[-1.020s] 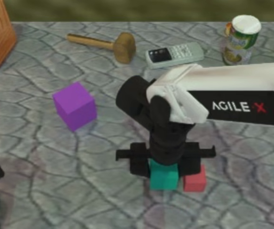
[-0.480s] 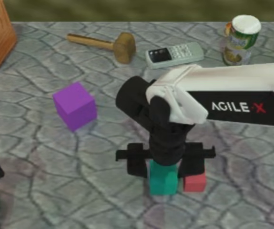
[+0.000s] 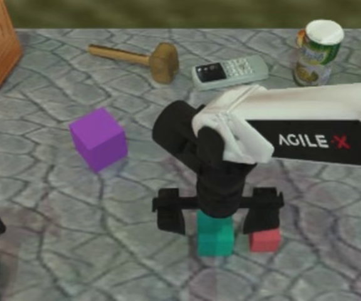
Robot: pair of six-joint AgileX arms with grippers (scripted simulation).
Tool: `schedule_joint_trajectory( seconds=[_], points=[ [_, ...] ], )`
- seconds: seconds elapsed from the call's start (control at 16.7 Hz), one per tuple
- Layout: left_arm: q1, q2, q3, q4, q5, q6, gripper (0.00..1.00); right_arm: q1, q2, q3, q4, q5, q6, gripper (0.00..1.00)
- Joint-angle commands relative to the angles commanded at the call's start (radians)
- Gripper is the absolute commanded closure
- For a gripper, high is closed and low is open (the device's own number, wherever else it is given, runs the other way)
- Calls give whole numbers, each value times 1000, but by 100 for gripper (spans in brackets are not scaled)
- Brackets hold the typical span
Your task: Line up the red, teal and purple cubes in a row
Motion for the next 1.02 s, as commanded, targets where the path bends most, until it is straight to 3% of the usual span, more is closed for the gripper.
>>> schedule_joint_trajectory(
  seconds=[0.24,0.66,1.02],
  points=[
    [0,0,0,0,0,0,0,-1,-6,13,-18,-1,1,0],
    [0,0,0,0,0,0,0,10,-81,151,-235,-1,1,0],
    [-5,8,10,-10,3,4,0,1,-91,151,-238,1,-3,0]
  ],
)
